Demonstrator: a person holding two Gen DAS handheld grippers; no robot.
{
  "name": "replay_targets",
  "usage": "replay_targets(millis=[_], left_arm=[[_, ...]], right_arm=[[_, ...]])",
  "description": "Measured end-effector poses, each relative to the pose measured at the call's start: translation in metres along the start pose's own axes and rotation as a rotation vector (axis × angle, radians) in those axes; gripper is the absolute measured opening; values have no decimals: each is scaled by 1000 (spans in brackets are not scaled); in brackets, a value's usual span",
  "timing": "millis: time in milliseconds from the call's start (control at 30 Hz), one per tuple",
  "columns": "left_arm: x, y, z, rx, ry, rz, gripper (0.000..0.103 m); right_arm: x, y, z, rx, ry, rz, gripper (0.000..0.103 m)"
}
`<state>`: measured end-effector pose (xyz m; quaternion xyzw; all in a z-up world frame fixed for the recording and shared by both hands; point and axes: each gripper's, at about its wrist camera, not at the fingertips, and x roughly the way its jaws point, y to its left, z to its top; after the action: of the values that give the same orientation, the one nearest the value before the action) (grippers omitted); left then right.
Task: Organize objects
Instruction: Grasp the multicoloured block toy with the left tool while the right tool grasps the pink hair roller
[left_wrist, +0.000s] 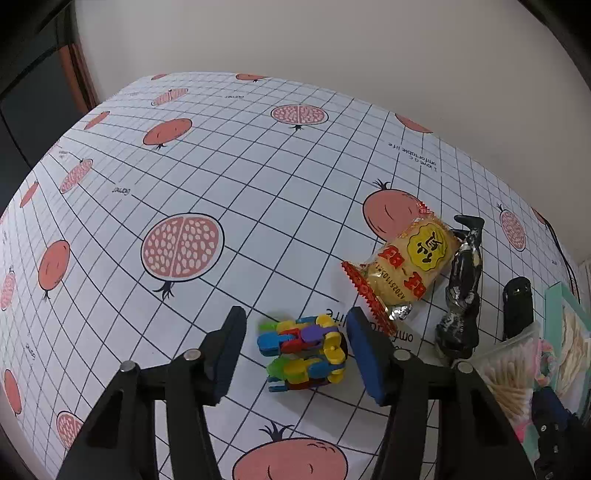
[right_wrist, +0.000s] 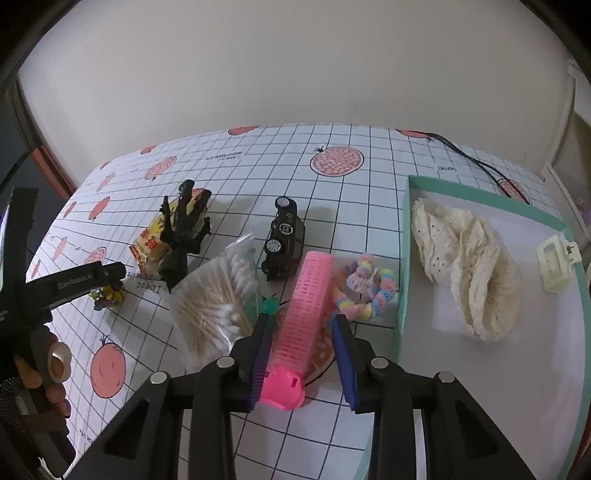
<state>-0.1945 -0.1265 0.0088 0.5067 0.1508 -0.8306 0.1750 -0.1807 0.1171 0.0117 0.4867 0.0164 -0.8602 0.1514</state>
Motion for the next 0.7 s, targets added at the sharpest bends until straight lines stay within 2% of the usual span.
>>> replay_targets(millis=[233,300,700], left_arm=[[2,1,-1,-1,8,-3,51],[4,0,-2,1,16,-3,50],[8,-1,-2,8,29,1,48]], right_arm=[[6,1,-3,-3,20,6,35],[8,1,-4,0,26,10,31],[10,-1,-7,5,32,9,27]])
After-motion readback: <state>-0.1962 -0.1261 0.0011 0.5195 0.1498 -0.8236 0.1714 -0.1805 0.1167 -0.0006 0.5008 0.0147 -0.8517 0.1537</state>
